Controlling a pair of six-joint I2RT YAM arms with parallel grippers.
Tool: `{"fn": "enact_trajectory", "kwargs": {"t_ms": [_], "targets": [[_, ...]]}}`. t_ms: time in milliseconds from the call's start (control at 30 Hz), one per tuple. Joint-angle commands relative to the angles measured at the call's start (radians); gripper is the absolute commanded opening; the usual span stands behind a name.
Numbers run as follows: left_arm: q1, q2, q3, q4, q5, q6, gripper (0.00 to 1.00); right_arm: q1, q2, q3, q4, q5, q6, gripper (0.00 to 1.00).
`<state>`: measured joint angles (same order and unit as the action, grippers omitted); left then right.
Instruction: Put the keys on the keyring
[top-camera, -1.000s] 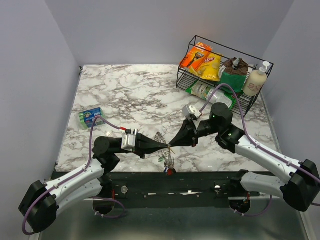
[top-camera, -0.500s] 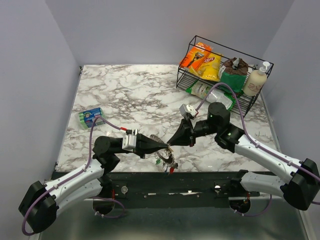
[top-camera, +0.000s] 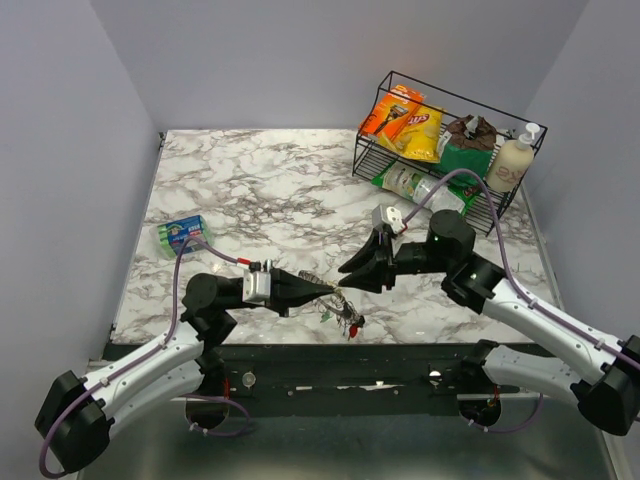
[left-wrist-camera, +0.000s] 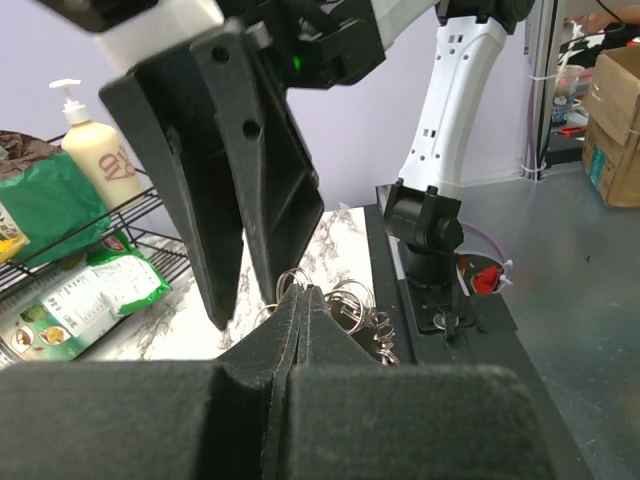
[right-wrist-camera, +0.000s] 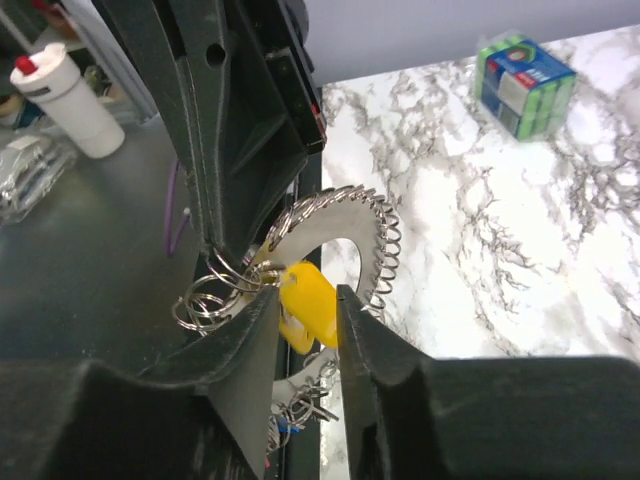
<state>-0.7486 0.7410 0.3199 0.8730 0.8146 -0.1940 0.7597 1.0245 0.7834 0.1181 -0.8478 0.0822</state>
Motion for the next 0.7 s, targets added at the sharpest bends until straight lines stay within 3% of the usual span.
{"fn": "enact_trajectory", "kwargs": {"t_ms": [0,133,267,467,667], "targets": [[-0.009,-0.029,0.022,-0.025,-0.048,0.036,0.0,0.006,-0.079,-0.009,-0.078,0.131,-0.073,0.47],[-0.009,-0.035,0.019,-0.028,-0.049,0.041,0.0,0.006,-0.133,-0.025,-0.104,0.187,-0.143,0.6],[-0.009,-0.037,0.018,-0.014,-0.037,0.033,0.0,0.006,-0.185,-0.038,-0.1,0.115,-0.191,0.69],[-0.009,-0.02,0.019,0.044,-0.008,-0.001,0.0,0.006,-0.175,-0.027,-0.043,-0.055,-0.161,0.69],[-0.009,0.006,0.024,0.092,0.003,-0.022,0.0,0.006,-0.11,-0.026,0.109,-0.189,-0.029,0.6]]}}
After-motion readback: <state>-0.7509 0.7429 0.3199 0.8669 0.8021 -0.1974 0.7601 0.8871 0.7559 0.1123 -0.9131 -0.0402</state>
